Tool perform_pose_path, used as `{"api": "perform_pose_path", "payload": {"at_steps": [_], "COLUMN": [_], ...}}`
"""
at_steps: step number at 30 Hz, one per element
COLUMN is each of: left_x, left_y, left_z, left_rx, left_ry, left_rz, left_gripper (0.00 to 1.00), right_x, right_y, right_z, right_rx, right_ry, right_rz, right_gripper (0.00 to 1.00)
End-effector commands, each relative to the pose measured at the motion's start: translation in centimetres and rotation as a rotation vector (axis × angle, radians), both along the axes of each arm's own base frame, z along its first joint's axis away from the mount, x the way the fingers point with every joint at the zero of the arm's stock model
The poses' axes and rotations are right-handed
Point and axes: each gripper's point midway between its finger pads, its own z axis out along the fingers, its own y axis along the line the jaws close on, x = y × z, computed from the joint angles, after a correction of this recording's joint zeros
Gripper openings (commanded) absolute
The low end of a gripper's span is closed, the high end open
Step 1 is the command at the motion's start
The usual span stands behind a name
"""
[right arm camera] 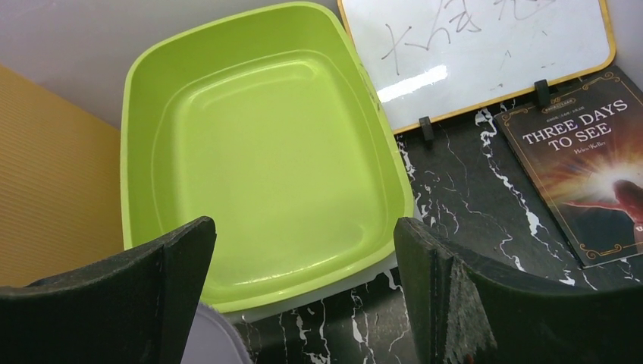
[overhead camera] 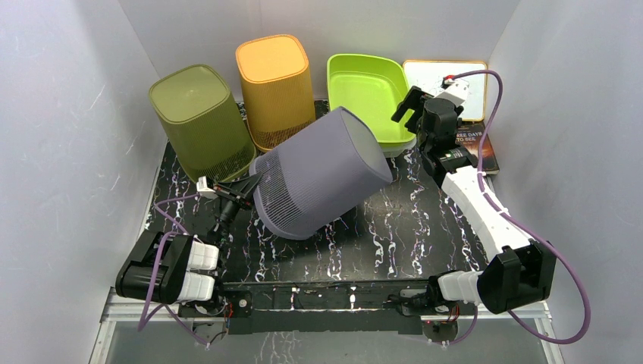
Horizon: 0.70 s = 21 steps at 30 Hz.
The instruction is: Turn the large container upside down
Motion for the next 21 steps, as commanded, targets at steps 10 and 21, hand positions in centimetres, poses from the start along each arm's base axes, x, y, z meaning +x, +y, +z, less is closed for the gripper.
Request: {"api": "perform_pose_path", "payload": {"at_steps": [10, 21], "left_x": [-5.1, -5.7], "left_y": [-0.2, 1.3], "left_z": [-7.7, -13.0], "left_rx": [0.267, 0.455], "left_ry": [0.087, 0.237], "left_rz": [-0.092, -0.06], "left_gripper": [0.42, 0.49], "right_x": [-1.2, -1.6], "right_y": [0.1, 0.5], "right_z": [1.1, -0.4], "right_rx": [0.006, 0.01], "right_ry": [-0.052, -0.022], "right_rz": [0.032, 0.059], "right_gripper": [0.87, 0.87]}}
